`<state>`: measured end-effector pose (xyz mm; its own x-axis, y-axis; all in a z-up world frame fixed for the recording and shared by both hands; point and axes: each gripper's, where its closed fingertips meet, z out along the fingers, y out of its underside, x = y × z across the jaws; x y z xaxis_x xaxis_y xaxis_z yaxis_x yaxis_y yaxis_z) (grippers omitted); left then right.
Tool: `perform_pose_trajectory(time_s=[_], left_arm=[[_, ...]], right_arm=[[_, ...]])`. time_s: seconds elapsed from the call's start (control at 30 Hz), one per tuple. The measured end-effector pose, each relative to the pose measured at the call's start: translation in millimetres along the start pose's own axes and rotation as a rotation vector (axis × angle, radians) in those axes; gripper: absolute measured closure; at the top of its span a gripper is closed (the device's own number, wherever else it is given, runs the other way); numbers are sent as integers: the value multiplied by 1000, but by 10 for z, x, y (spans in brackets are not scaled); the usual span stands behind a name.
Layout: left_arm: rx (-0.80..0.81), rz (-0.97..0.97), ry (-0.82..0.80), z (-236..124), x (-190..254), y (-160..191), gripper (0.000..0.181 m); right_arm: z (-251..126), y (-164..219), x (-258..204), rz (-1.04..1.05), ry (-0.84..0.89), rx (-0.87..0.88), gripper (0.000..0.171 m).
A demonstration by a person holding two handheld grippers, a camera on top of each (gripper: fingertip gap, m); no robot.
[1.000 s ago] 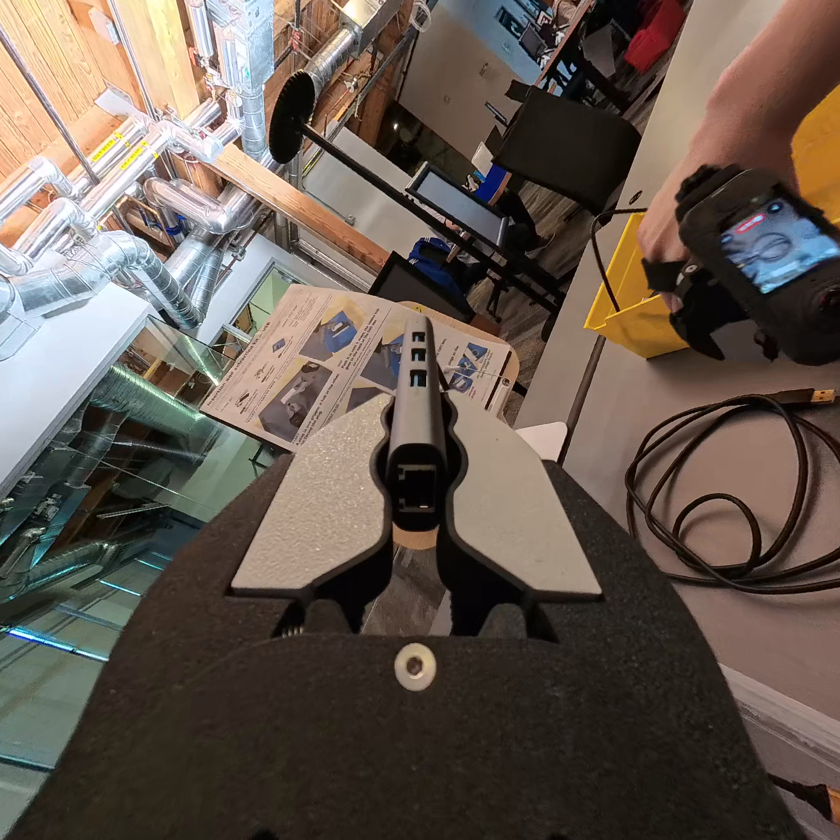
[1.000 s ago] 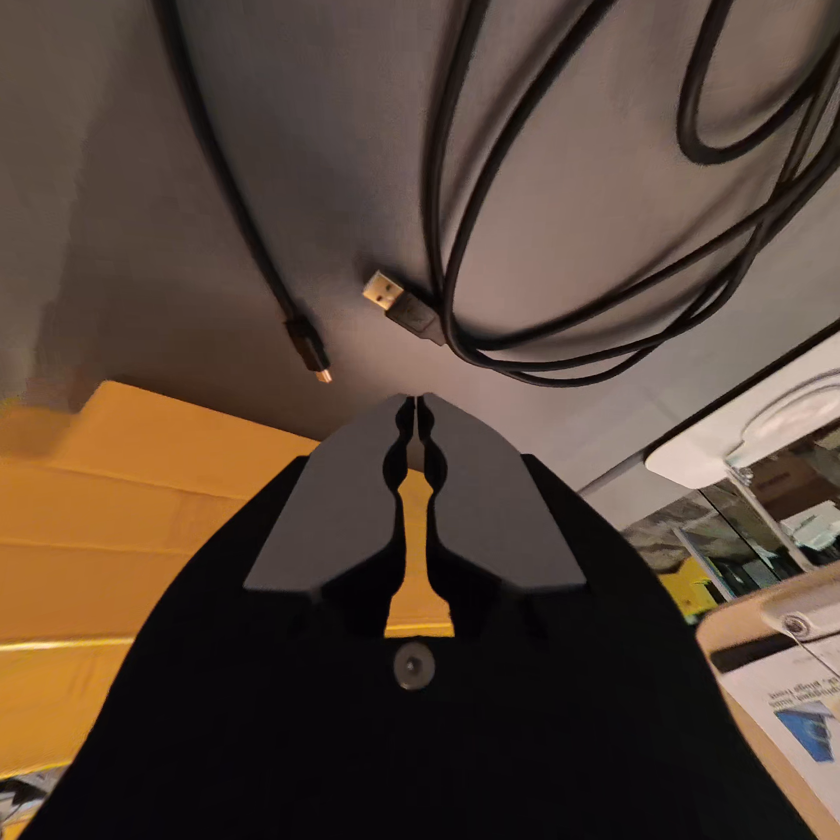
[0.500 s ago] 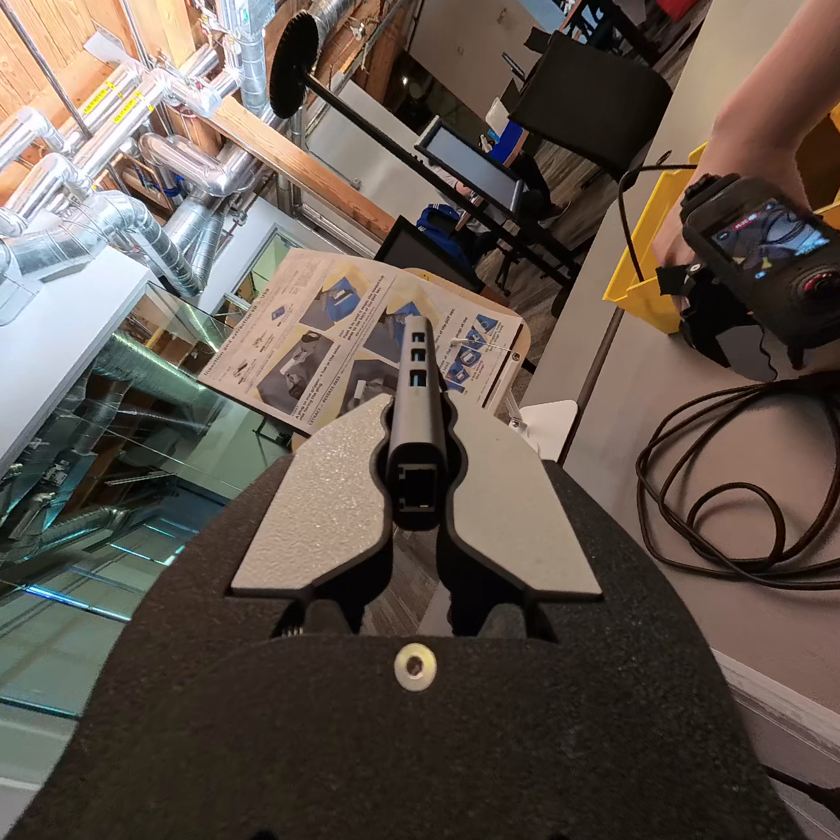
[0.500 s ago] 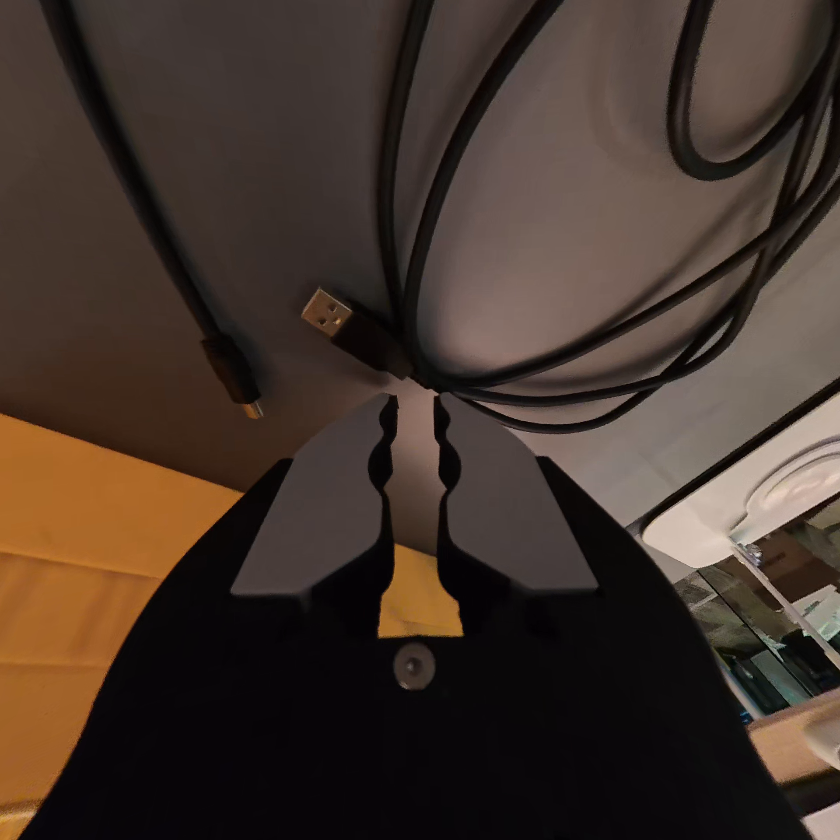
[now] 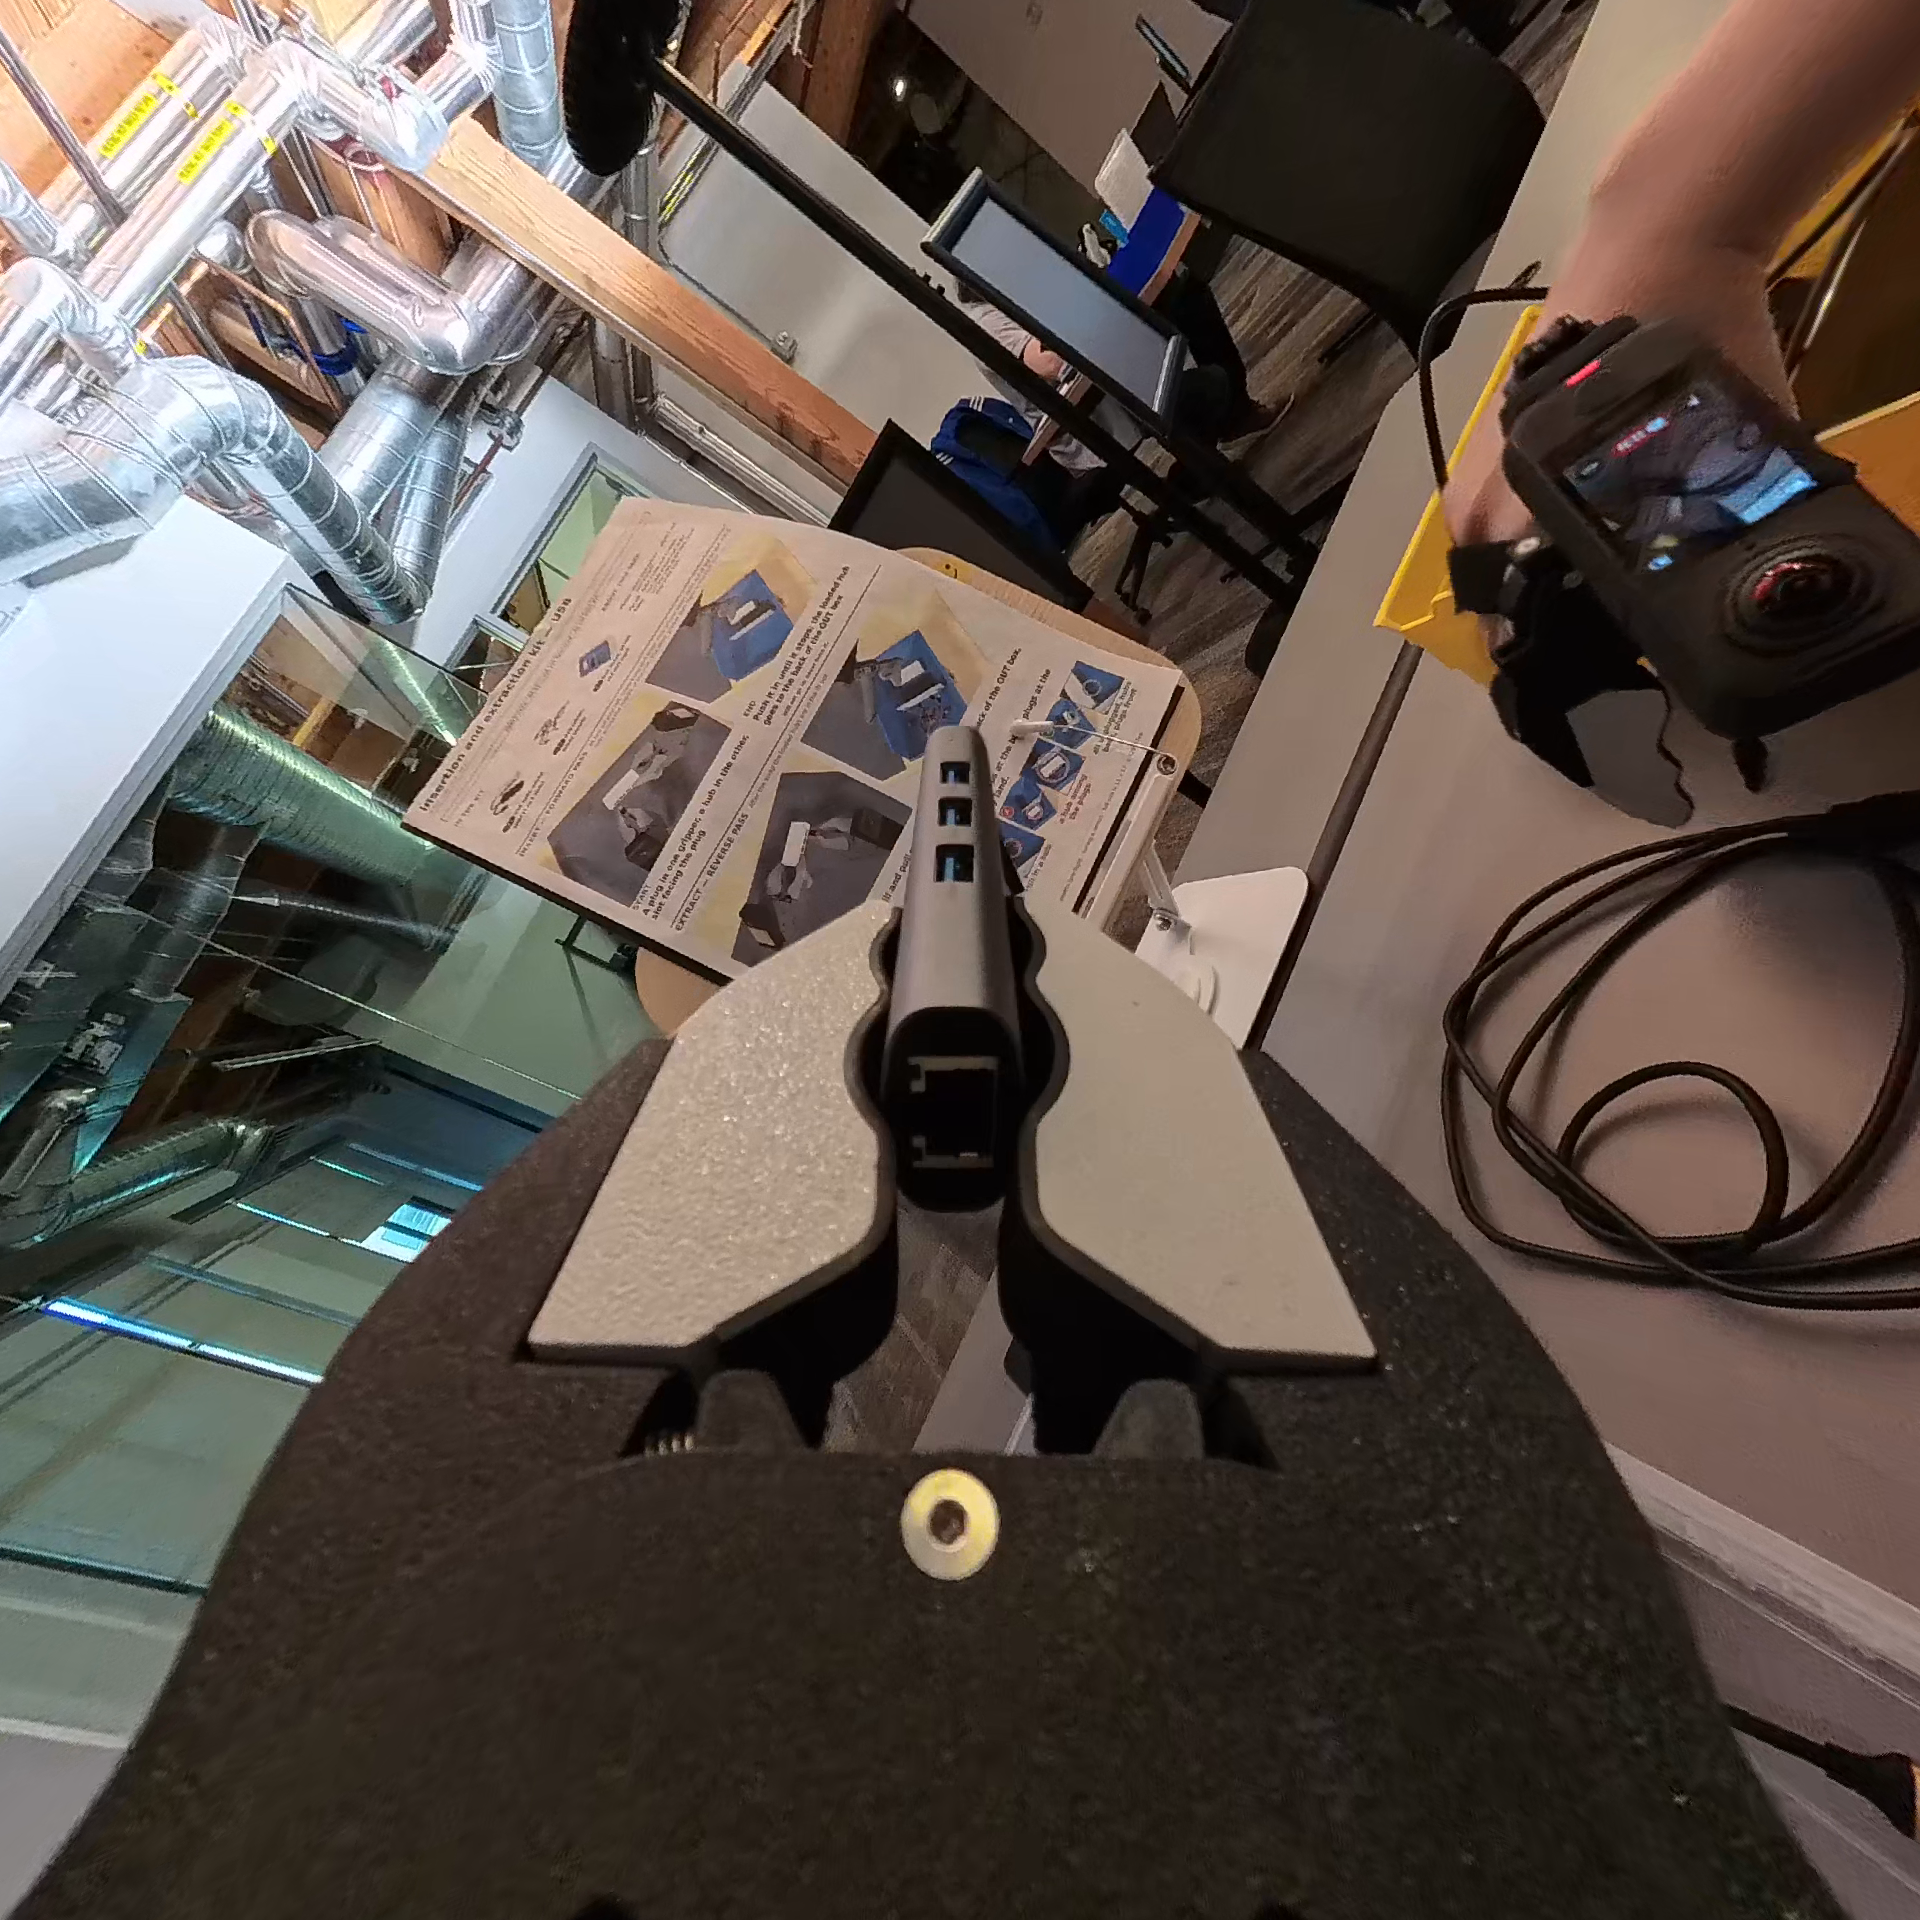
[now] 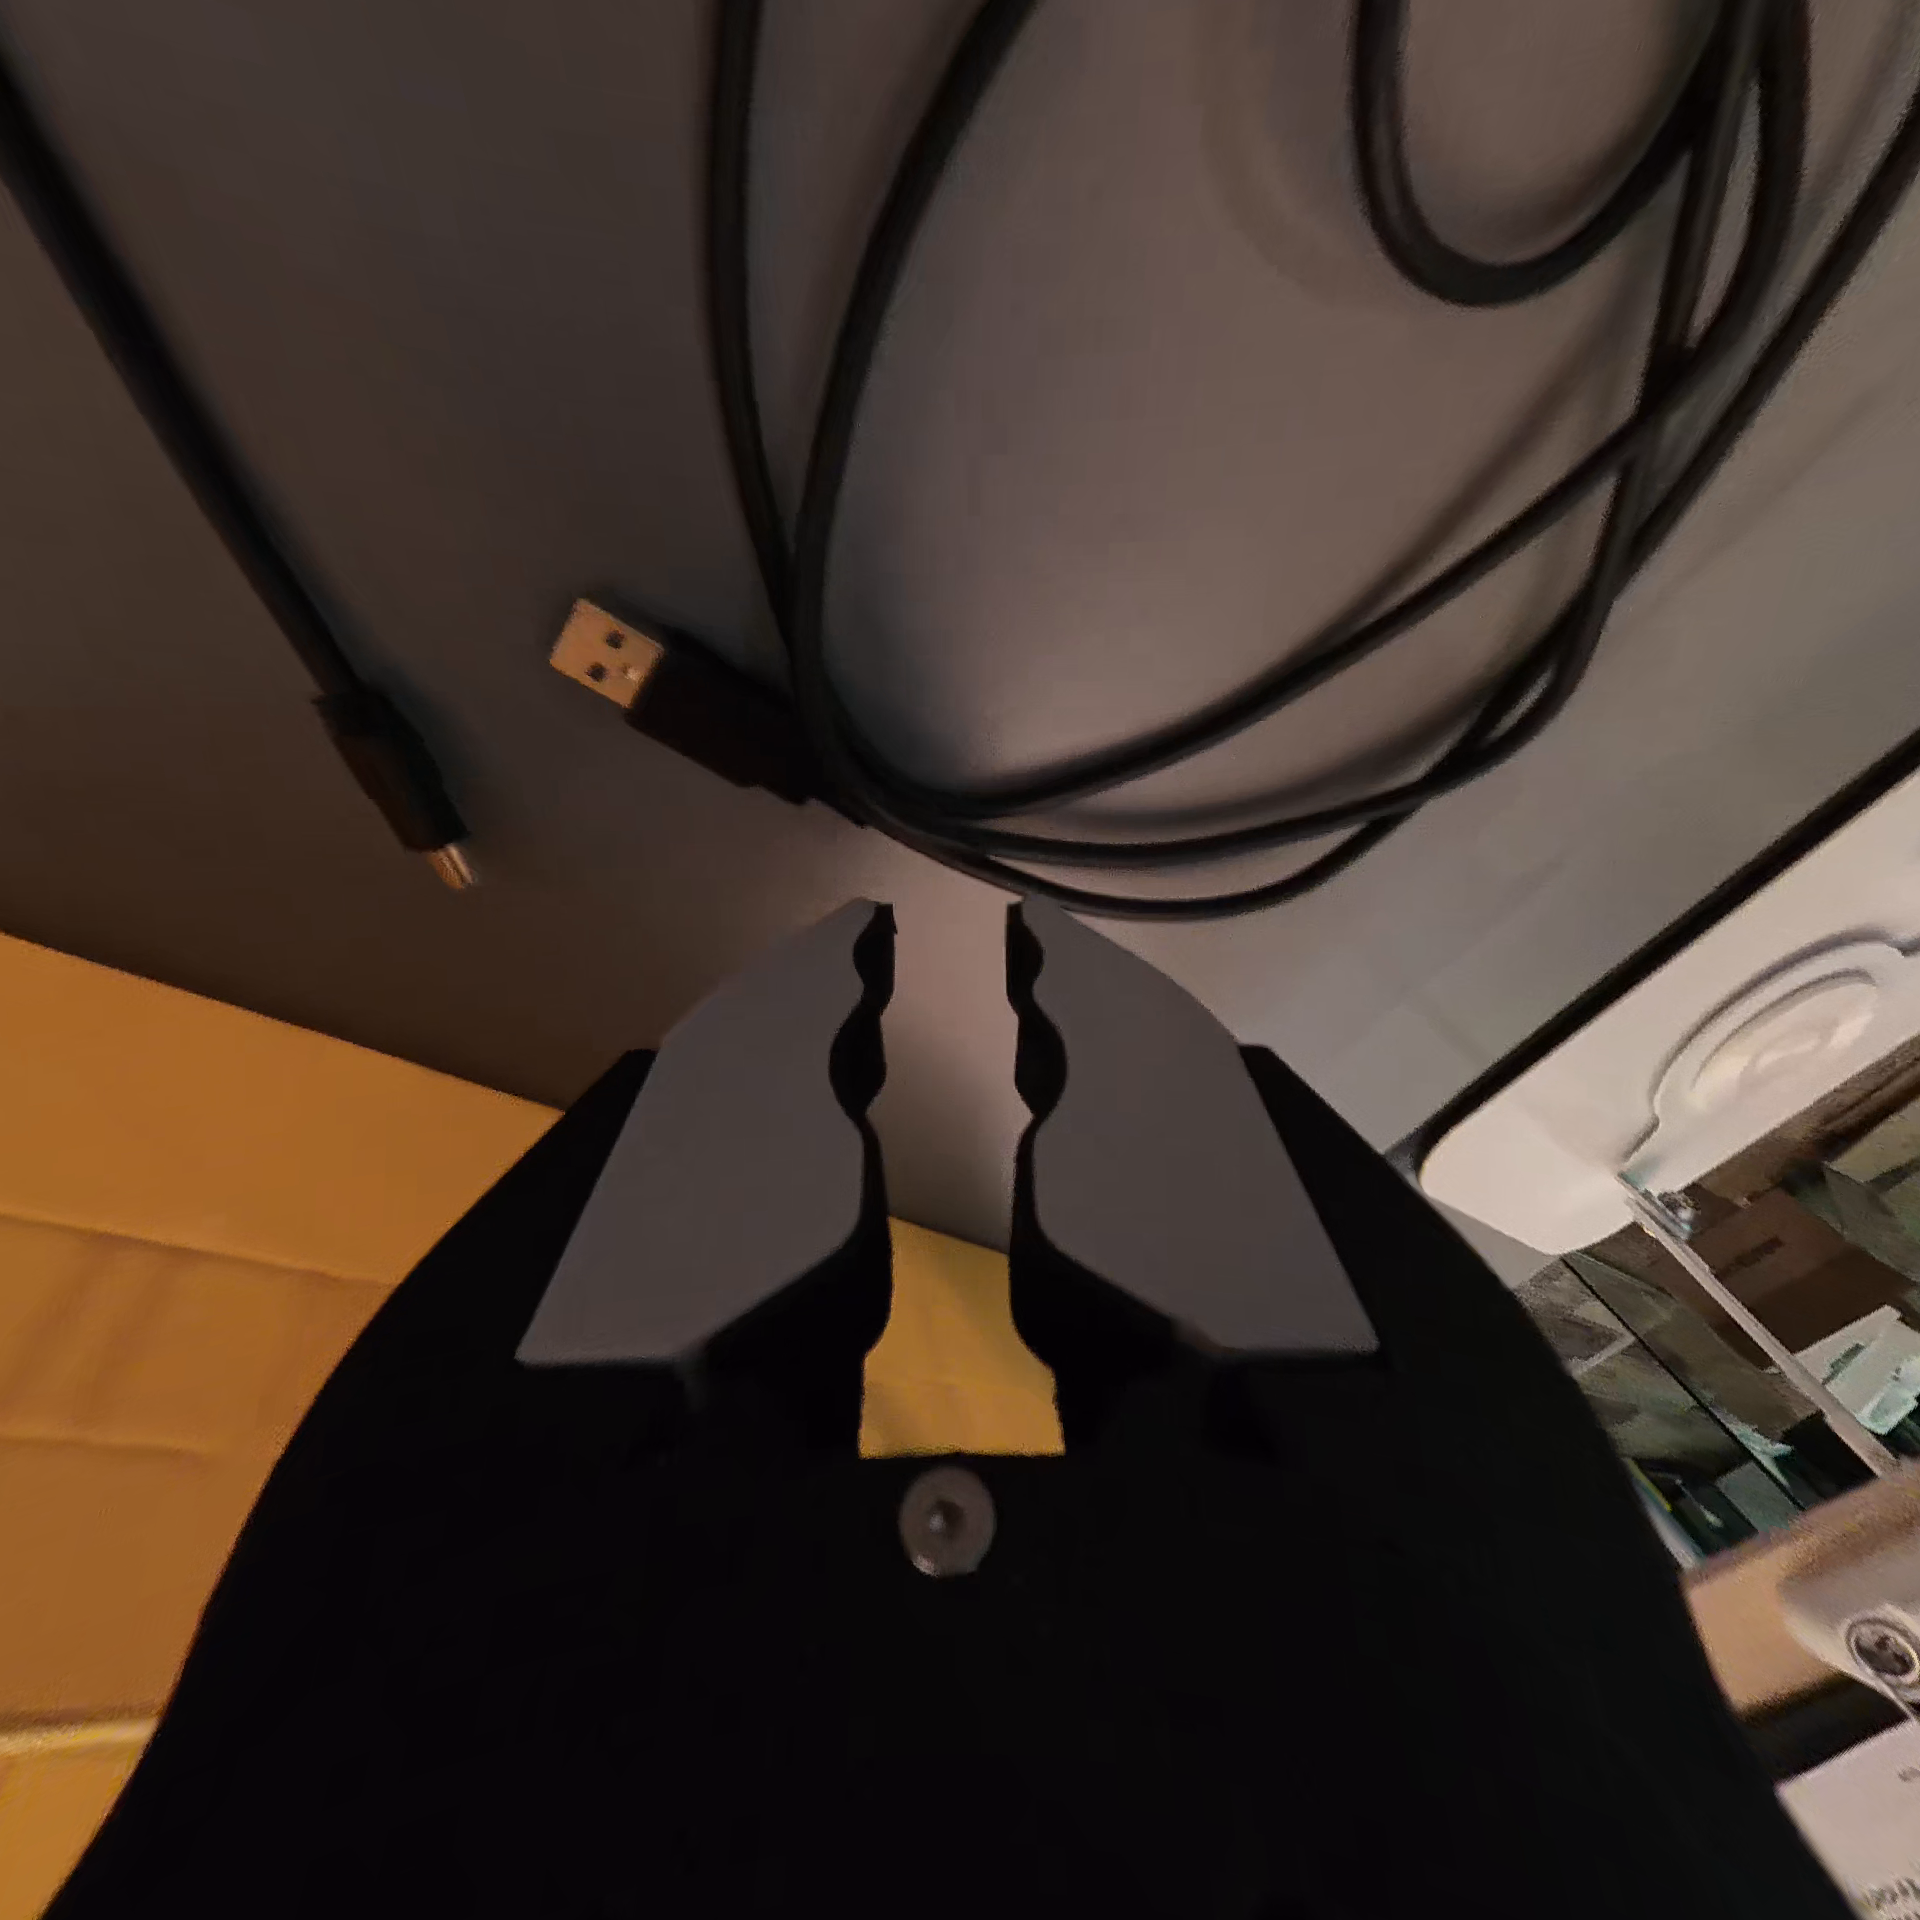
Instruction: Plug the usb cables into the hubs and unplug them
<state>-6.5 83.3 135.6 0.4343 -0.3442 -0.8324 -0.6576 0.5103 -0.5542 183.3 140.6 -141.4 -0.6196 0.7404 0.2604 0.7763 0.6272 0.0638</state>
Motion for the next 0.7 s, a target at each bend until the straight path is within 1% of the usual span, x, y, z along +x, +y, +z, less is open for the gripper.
perform_pose_trajectory(time_s=[0.1, 0.2, 0.43, 0.57, 0.63, 0.7], left_arm=[[-11, 6, -1, 4, 2, 18, 165], [-18, 6, -1, 15, 5, 30, 164], [-37, 2, 1, 32, 5, 85, 164], [-49, 4, 8, 65, 29, 116, 165], [-57, 8, 11, 83, 44, 128, 164], [-62, 15, 14, 92, 55, 134, 164]], right_arm=[[-23, -9, 50, 25, -5, 41, 149], [88, 32, -24, -26, -48, -16, 146], [115, -107, 26, -60, -30, 41, 146], [152, -101, 2, -34, -73, 44, 145], [153, -93, -5, 31, -121, 49, 145], [162, -67, 2, 56, -134, 37, 145]])
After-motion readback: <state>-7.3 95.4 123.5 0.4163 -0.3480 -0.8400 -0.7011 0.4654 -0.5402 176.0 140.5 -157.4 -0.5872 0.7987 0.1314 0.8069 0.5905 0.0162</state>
